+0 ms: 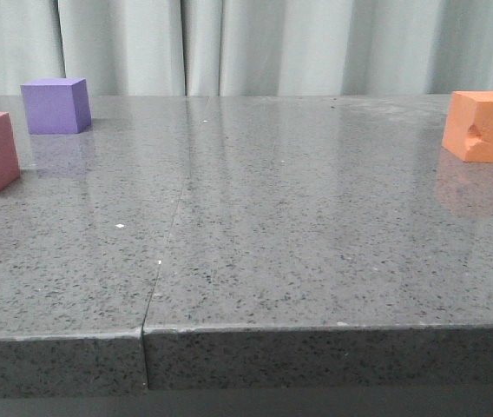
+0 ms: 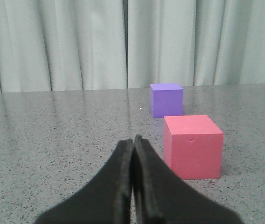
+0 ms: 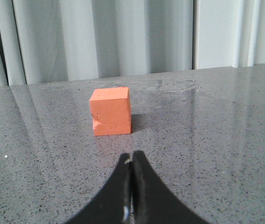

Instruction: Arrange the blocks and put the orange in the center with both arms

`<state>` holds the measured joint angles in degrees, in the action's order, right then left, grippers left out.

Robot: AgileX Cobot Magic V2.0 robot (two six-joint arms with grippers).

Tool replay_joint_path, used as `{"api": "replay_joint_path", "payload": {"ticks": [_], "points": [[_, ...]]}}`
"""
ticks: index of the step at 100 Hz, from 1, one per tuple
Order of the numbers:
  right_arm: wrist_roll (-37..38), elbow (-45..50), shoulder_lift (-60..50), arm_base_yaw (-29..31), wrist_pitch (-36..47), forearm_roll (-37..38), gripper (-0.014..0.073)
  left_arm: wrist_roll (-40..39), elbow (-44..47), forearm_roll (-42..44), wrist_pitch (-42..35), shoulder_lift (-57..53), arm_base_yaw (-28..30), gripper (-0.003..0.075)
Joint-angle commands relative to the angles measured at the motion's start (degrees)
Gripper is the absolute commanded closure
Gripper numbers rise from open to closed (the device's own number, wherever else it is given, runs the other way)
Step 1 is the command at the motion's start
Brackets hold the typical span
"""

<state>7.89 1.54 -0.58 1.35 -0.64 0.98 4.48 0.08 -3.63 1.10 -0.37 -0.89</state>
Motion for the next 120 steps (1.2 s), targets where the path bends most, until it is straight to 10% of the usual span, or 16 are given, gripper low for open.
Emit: {"api": "replay_joint_path", "payload": {"ticks": [1,120], "points": [[-0.6,-0.9,-1.3,0.3,4.5,0.4,0.0662,0.0,2.3,-0.5,-4.3,-1.6,-0.5,0.0741],[-0.6,-1.5,-1.1,0.3,10.9,0.7,0.0662,0.0,2.3,-0.5,-4.3,-1.6,-0.5,0.0741]]}}
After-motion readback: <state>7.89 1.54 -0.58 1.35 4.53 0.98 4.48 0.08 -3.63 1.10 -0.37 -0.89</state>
